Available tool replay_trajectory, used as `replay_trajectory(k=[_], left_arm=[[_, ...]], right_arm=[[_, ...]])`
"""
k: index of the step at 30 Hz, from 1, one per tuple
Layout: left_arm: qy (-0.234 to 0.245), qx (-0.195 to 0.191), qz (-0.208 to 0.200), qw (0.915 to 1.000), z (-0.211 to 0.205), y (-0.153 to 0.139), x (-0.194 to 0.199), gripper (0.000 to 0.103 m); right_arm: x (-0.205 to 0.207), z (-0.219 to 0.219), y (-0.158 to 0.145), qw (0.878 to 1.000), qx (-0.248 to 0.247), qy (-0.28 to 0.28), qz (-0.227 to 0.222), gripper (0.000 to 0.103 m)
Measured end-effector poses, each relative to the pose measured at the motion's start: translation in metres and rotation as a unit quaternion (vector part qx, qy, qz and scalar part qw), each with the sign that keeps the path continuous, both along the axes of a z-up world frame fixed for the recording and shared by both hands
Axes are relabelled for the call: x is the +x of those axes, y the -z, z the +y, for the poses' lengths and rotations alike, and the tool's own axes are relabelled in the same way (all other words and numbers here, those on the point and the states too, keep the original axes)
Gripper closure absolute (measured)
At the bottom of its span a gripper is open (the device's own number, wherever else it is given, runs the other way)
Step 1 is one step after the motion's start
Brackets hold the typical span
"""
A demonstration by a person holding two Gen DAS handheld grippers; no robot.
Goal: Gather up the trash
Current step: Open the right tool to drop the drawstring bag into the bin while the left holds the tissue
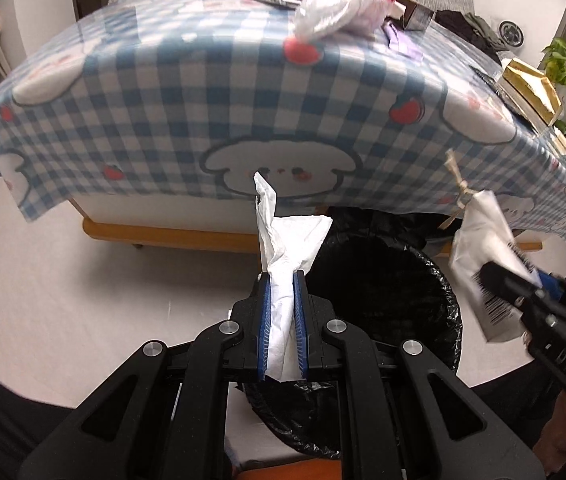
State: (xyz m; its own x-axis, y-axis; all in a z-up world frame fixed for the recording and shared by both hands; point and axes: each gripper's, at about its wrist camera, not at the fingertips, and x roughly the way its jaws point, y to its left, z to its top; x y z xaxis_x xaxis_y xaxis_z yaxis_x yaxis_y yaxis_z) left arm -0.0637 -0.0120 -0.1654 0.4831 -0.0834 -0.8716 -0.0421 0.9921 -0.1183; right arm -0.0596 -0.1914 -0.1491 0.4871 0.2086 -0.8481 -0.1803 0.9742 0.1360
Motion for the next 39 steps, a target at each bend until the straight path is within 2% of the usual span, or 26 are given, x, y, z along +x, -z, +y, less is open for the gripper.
replay_trajectory(k=[4,6,11,17,21,31,36,39], left_arm=[[-0.002,0.012,-0.012,0.9999,0.003,0.013,0.007,0.093],[-0.009,0.004,-0.004,0.9999,0.008,0.023,0.010,0.093],[-0.022,0.014,0.012,0.9996,0.018,0.037,0.013,0.093],[-0.032,0.018,0.015,0.9992,0.026,0.037,0.017,0.093],[-0.029,0.020,0.012,0.9993,0.022,0.030,0.018,0.093],[-0.013,0.022,0.019,0.9995,0.005,0.024,0.020,0.093],[-0.003,0.017,0.029,0.9994,-0.010,0.028,0.024,0.093],[0.008,0.019,0.029,0.9994,-0.024,0.028,0.024,0.093]], right_arm=[[0.005,0.004,0.017,1.000,0.001,-0.004,0.016,0.069],[0.008,0.006,0.025,1.000,0.001,-0.006,0.026,0.069],[0.019,0.019,0.041,0.999,-0.003,-0.020,0.042,0.069],[0.022,0.033,0.041,0.999,-0.002,-0.036,0.038,0.068],[0.023,0.036,0.039,0.998,-0.003,-0.043,0.034,0.063],[0.023,0.015,0.027,1.000,-0.001,-0.016,0.012,0.014],[0.021,0.002,0.027,1.000,-0.011,-0.004,0.008,0.007],[0.020,-0.009,0.026,1.000,-0.017,0.005,0.006,0.007]])
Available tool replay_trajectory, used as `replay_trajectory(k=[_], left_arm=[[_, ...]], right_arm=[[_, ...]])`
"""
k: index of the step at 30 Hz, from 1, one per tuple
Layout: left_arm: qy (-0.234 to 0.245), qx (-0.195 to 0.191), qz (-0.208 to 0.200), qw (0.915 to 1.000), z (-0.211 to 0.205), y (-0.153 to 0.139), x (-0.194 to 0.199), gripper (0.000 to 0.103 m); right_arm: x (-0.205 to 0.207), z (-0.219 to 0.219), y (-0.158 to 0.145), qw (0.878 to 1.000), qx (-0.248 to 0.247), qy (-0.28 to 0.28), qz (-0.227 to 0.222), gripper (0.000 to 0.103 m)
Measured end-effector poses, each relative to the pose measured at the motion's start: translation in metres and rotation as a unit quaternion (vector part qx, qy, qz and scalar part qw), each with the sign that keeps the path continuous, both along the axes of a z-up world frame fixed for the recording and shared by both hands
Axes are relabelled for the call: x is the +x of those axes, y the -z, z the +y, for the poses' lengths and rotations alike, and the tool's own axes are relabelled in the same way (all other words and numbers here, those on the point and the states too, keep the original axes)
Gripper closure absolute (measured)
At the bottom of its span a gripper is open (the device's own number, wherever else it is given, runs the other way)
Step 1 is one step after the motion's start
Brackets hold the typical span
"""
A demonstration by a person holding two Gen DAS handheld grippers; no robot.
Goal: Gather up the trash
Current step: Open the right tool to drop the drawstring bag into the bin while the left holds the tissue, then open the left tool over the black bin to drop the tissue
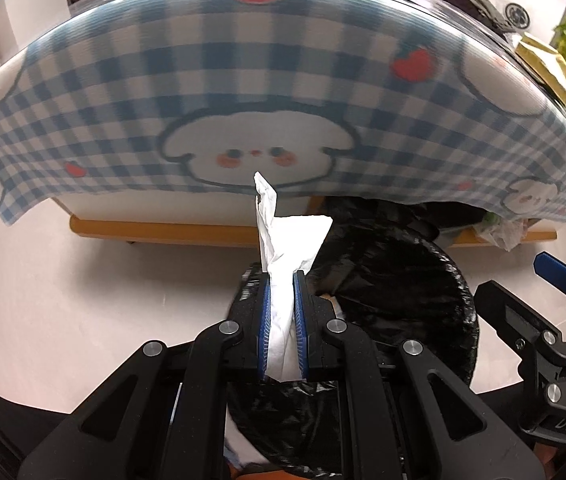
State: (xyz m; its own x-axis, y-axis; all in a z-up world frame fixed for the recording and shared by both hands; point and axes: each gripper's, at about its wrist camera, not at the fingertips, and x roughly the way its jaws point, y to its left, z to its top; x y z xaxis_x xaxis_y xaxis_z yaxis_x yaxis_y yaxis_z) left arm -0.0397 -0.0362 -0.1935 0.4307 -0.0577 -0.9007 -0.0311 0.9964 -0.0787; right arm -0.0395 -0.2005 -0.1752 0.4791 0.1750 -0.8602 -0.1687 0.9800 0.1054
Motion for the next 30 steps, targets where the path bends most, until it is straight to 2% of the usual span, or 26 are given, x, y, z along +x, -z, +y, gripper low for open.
replay_trajectory(k=[9,20,26,30], left_arm=[[0.023,0.001,0.001,0.9997,-0.037,0.000,-0.002,0.093],[0.043,-0.001,0.002,0.9991,-0.064,0.001,-0.004,0.092],[0.053,0.012,0.002,0.9985,-0.071,0.003,-0.005,0.088],[0.053,0.017,-0.004,0.9984,-0.068,-0.001,-0.008,0.075]], right_arm=[[0.001,-0.045,-0.006,0.999,-0.010,0.042,-0.013,0.007],[-0.003,-0.070,-0.010,0.998,-0.014,0.066,-0.021,0.007],[-0.006,-0.070,-0.013,0.997,-0.016,0.066,-0.025,0.007],[-0.008,-0.069,-0.014,0.997,-0.016,0.066,-0.027,0.007]])
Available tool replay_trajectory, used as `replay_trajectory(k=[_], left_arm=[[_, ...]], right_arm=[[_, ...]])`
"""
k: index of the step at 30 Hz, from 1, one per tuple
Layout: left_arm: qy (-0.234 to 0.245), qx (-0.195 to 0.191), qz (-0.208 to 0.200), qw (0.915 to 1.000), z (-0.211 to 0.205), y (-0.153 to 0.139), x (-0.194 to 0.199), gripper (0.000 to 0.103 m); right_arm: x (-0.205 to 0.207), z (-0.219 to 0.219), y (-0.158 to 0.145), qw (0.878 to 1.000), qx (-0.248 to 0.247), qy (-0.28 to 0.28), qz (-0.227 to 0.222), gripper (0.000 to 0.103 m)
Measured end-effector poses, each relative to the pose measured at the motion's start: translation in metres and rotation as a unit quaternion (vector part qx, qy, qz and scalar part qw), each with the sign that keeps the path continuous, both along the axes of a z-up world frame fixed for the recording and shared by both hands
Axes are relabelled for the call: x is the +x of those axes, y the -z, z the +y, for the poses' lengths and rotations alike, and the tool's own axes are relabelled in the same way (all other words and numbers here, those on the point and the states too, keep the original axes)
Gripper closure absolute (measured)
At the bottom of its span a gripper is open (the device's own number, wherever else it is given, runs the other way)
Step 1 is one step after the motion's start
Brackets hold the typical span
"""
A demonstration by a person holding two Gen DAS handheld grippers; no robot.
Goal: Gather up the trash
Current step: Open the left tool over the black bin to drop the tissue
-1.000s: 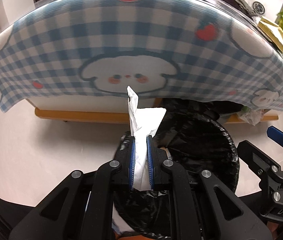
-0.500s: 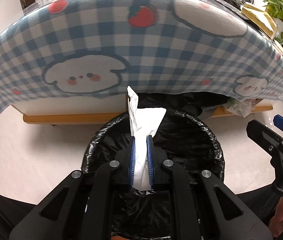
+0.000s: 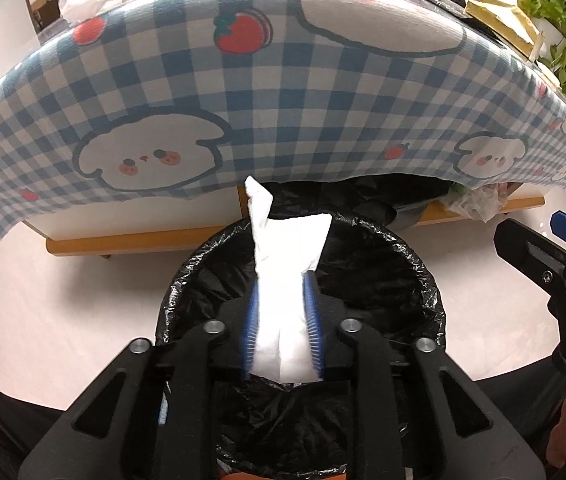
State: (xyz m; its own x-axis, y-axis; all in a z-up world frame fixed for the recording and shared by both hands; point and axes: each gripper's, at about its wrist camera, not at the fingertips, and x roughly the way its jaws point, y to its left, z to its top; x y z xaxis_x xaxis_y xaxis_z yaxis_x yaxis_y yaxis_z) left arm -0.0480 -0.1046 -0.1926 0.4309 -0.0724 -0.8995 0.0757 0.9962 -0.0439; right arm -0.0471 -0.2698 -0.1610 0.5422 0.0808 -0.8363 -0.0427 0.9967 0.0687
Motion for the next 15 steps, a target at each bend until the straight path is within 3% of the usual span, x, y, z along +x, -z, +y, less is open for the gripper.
replay_trajectory(k=[7,15], left_arm=[[-0.004,0.002,-0.010,0.9999,0.003,-0.008,-0.006,0.046],[-0.007,-0.002,-0.031,0.9995,0.010,-0.026,-0.014,0.023]], right_arm=[[-0.002,0.000,-0.001,1.000,-0.001,0.002,-0.002,0.007],[-0.009,-0.001,-0.007,1.000,0.003,0.003,-0.006,0.007]])
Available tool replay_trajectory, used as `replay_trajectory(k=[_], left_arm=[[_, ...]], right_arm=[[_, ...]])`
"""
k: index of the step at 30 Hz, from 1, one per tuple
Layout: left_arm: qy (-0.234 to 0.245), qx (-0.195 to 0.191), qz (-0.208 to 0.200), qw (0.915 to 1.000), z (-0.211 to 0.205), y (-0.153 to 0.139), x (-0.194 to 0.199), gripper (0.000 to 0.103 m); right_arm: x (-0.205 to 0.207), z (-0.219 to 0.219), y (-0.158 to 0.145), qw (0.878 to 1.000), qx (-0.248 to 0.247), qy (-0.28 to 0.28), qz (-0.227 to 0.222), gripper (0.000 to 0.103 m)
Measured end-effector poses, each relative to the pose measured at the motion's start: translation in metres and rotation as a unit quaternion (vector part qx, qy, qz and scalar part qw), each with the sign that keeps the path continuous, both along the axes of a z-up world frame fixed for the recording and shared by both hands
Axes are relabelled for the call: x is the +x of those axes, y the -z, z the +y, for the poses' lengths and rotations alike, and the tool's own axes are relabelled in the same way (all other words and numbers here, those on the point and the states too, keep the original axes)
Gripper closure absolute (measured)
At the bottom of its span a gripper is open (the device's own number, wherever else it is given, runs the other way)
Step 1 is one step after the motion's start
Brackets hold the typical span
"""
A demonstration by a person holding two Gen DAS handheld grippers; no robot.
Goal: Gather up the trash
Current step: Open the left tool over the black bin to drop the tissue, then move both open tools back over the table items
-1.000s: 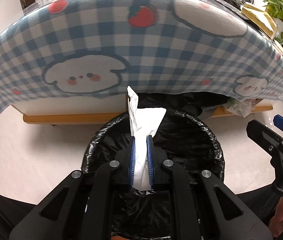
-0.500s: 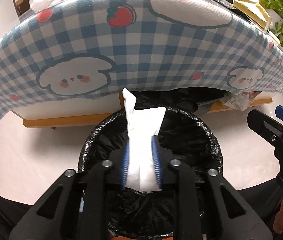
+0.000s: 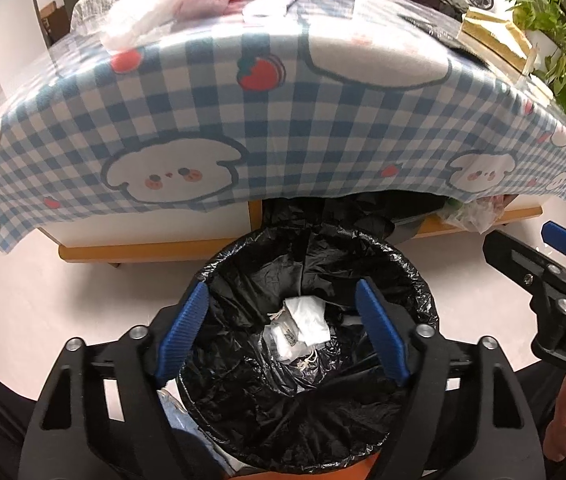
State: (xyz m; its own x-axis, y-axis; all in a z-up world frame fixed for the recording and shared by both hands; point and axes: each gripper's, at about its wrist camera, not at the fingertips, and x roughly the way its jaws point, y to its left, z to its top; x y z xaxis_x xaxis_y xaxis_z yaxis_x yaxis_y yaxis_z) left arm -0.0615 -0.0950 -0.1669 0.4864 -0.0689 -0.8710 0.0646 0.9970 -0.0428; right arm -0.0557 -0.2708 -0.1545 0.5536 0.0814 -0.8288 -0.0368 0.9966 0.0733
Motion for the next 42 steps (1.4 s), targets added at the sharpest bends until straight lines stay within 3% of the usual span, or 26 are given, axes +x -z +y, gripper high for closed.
replay_trajectory(k=[9,26,34,42], left_arm=[[-0.007,-0.008,-0.033,0.9994,0.012,-0.029,-0.011,0.006],[-0.013,-0.008,-0.060,0.9981,0.035,-0.083,-0.004,0.006],[-0.027,-0.002,-0.069,0.9972,0.053,-0.106,0.026,0.006],[-0.034,0.008,-0.079,0.9963,0.062,-0.129,0.081,0.006]], right_arm=[[-0.007,-0.003,-0.018,1.000,0.005,0.002,-0.015,0.007],[-0.005,-0.003,-0.079,0.997,0.010,0.005,-0.077,0.007],[0.019,-0.002,-0.106,0.996,0.007,0.002,-0.092,0.007],[0.067,-0.008,-0.122,0.996,-0.002,0.007,-0.090,0.007]])
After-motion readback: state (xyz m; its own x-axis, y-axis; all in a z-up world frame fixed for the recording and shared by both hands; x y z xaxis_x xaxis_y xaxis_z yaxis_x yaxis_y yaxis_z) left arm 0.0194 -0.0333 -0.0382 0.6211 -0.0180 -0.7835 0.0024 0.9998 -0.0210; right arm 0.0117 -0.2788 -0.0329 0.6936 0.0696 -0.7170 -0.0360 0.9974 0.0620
